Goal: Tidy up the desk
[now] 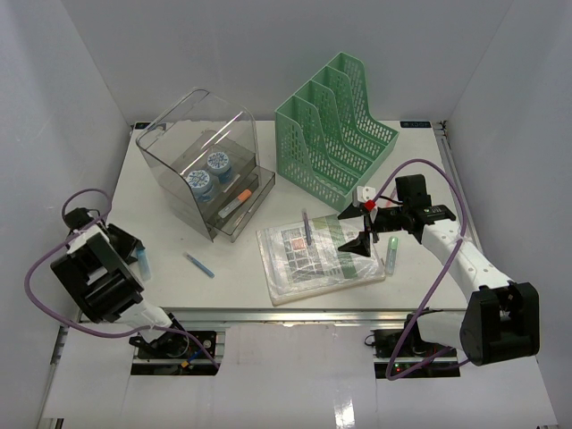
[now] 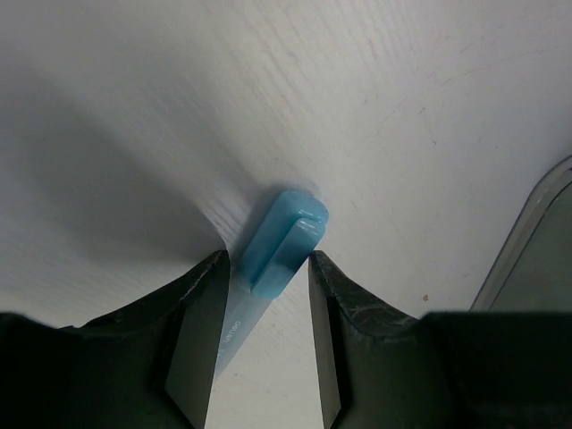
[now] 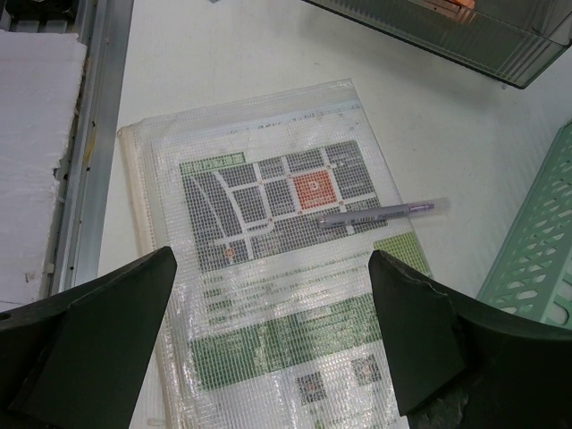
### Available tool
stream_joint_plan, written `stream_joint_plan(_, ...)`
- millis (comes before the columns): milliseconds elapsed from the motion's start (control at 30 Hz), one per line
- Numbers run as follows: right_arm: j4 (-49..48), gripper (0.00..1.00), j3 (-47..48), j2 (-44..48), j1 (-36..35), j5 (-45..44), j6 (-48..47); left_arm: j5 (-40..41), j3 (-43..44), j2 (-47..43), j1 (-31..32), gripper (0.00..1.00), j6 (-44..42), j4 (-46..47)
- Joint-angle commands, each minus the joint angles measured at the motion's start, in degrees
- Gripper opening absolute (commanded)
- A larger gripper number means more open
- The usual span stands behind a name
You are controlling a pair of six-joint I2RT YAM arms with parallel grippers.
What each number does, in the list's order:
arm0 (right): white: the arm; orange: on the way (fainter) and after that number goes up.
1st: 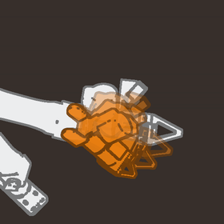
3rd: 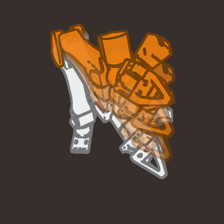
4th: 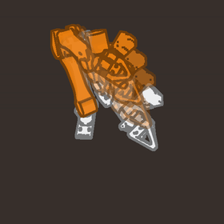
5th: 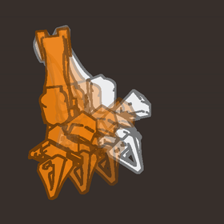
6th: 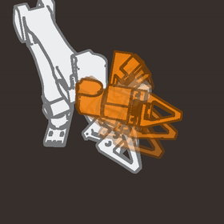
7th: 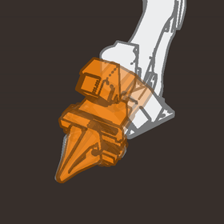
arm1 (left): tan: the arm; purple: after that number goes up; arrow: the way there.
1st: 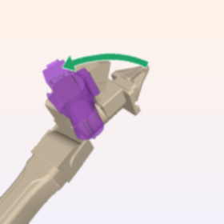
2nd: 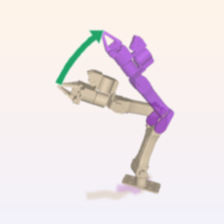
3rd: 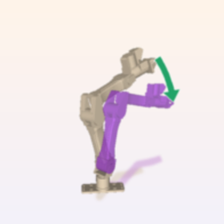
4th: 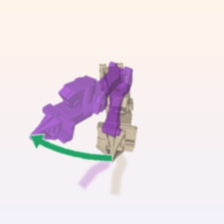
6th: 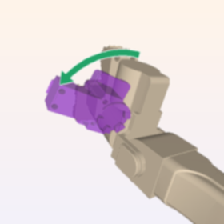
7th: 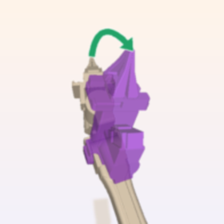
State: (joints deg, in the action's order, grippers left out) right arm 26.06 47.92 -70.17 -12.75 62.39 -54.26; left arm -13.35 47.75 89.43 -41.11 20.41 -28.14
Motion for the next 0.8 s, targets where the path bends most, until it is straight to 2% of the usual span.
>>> stream_joint_plan(0,0.6,0.95,0.6,0.6,0.4,2.3,-0.5,7.8,0.8,5.5,5.7,0.51,-2.2,-4.7)
stream_joint_plan(200,0.7,0.95,0.5,0.8,0.6,2.2,-0.5,12.9,3.3,7.9,11.2,0.5,-2.4,-6.3)
stream_joint_plan(400,0.9,0.95,0.4,1.0,0.7,2.3,-0.7,16.6,4.9,9.4,14.7,0.41,-3.1,-7.3)
stream_joint_plan(500,0.9,0.95,0.4,1.3,0.9,2.4,-0.9,16.4,5.2,10.5,14.9,0.28,-3.0,-7.5)
stream_joint_plan(667,0.9,0.95,0.3,2.0,1.3,2.5,-1.1,13.7,5.7,10.3,15.0,0.13,-2.1,-6.9)
stream_joint_plan(767,1.0,0.95,0.3,2.5,1.6,2.7,-1.2,9.3,6.3,8.3,14.9,0.05,-1.0,-5.9)
